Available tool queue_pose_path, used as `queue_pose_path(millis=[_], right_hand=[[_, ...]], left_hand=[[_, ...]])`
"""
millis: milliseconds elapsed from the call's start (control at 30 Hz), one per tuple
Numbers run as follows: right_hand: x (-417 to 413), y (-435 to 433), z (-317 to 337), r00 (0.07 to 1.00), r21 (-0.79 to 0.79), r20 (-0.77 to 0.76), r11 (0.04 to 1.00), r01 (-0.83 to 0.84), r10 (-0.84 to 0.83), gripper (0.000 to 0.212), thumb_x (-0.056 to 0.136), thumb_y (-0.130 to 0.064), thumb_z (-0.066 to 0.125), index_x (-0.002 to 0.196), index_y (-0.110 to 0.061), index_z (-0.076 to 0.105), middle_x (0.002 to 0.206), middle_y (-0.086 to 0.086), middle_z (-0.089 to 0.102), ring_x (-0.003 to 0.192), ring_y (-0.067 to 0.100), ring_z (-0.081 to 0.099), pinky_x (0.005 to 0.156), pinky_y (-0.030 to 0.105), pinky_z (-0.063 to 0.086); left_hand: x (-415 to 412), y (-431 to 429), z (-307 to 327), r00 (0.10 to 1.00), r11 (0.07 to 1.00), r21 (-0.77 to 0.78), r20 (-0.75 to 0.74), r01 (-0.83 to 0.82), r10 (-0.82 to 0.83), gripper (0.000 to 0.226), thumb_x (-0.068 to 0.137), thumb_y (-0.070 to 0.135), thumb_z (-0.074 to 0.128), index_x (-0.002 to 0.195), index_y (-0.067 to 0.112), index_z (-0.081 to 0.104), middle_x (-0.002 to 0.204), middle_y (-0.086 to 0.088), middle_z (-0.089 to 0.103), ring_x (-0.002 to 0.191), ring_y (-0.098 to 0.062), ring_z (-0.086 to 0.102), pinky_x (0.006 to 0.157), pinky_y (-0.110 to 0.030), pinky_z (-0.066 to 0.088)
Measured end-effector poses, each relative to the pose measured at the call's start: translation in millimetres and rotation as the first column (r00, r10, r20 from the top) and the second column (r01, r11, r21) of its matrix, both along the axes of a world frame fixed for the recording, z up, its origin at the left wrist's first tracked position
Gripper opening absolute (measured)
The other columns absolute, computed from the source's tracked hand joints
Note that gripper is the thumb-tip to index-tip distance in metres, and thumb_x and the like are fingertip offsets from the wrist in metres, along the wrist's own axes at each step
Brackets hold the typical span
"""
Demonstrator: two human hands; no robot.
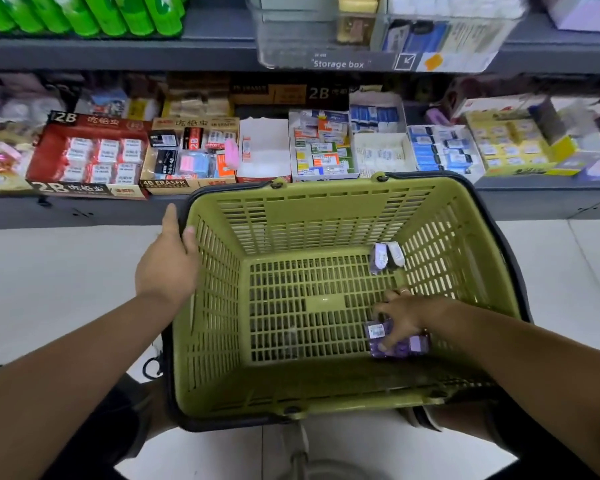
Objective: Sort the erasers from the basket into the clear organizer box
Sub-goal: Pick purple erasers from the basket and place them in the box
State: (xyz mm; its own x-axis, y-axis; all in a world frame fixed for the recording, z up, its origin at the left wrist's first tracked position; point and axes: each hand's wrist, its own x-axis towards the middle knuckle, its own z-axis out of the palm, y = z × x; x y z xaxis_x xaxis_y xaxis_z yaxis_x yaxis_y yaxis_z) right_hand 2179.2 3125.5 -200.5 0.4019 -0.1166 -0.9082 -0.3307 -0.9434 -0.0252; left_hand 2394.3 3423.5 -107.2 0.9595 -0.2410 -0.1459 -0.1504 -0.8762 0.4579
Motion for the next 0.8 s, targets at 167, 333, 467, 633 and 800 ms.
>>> queue_pose_path(millis=[167, 333, 467, 633, 800], right_hand=[[7.4, -4.9, -3.6, 0.996, 0.038, -0.042, 0.996, 0.079, -0.077, 0.064, 0.073, -0.067, 0.064, 0.126, -0.035, 0.046, 0.154, 0.005, 0.012, 0.141, 0.035, 0.015, 0.11, 0.051, 0.03], [11.4, -13.7, -3.9, 0.999, -0.052, -0.03, 0.998, 0.022, -0.024, 0.079, 0.073, -0.074, 0.056, 0.131, -0.021, 0.047, 0.146, 0.01, 0.031, 0.129, 0.031, 0.038, 0.102, 0.04, 0.039], [9.1, -10.0, -10.3, 0.996, -0.084, -0.084, 0.996, -0.04, 0.033, 0.095, 0.067, -0.081, 0.053, 0.133, -0.013, 0.049, 0.145, 0.011, 0.036, 0.122, 0.03, 0.046, 0.101, 0.041, 0.041], [-4.5, -3.6, -13.1, 0.995, 0.045, -0.046, 0.994, 0.096, -0.094, 0.083, 0.069, -0.076, 0.057, 0.132, -0.023, 0.045, 0.135, 0.003, 0.046, 0.114, 0.022, 0.05, 0.093, 0.035, 0.043], [-11.5, 21.4, -15.4, 0.895, 0.301, -0.116, 0.843, 0.446, -0.432, 0.078, 0.074, -0.066, 0.063, 0.138, -0.036, 0.03, 0.144, 0.004, 0.037, 0.11, 0.021, 0.057, 0.083, 0.034, 0.054]], left_hand=[[-0.7, -1.0, 1.2, 1.0, 1.0, -0.016, 0.008, 0.018, -0.018, 0.052, 0.105, 0.032, 0.025, 0.154, 0.019, 0.012, 0.113, -0.025, 0.064, 0.094, -0.041, 0.059, 0.068, -0.035, 0.035], [-0.4, -0.4, 1.6, 1.0, 1.0, -0.013, 0.005, 0.022, -0.022, 0.052, 0.104, 0.032, 0.024, 0.154, 0.02, 0.013, 0.118, -0.027, 0.062, 0.099, -0.045, 0.059, 0.071, -0.038, 0.038], [0.5, -1.1, 1.6, 1.0, 1.0, -0.004, 0.002, 0.027, -0.027, 0.052, 0.104, 0.032, 0.025, 0.153, 0.02, 0.015, 0.123, -0.027, 0.059, 0.105, -0.046, 0.056, 0.08, -0.044, 0.043], [0.6, -3.5, 3.6, 1.0, 0.999, -0.007, 0.004, 0.031, -0.031, 0.051, 0.105, 0.03, 0.026, 0.153, 0.019, 0.016, 0.126, -0.027, 0.057, 0.109, -0.047, 0.054, 0.086, -0.046, 0.043], [0.1, -4.1, 3.3, 1.0, 1.0, -0.005, 0.002, 0.029, -0.029, 0.051, 0.104, 0.03, 0.026, 0.153, 0.018, 0.016, 0.127, -0.027, 0.057, 0.11, -0.047, 0.054, 0.086, -0.047, 0.043]])
